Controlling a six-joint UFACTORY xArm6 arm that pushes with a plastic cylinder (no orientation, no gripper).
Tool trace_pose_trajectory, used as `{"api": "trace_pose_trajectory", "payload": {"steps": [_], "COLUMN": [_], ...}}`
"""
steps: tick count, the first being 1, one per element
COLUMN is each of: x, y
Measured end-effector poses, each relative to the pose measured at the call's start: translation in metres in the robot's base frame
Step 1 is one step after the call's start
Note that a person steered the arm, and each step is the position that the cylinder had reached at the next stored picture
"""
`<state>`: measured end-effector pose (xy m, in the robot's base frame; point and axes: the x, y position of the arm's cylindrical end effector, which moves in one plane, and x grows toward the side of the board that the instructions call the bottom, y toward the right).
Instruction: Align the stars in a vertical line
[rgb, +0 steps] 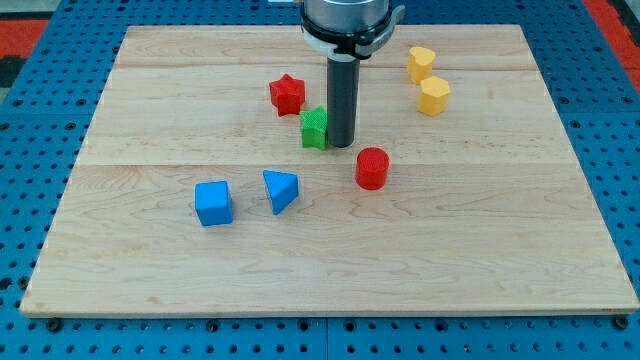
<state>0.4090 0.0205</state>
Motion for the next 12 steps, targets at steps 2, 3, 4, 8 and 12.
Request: {"api": "trace_pose_trajectory", "payload": {"steps": [2, 3, 4, 8, 12], "x": [0.014, 0.014, -0.021, -0.076, -0.061], "y": [-0.069, -0.13, -0.178, -0.139, -0.174]}}
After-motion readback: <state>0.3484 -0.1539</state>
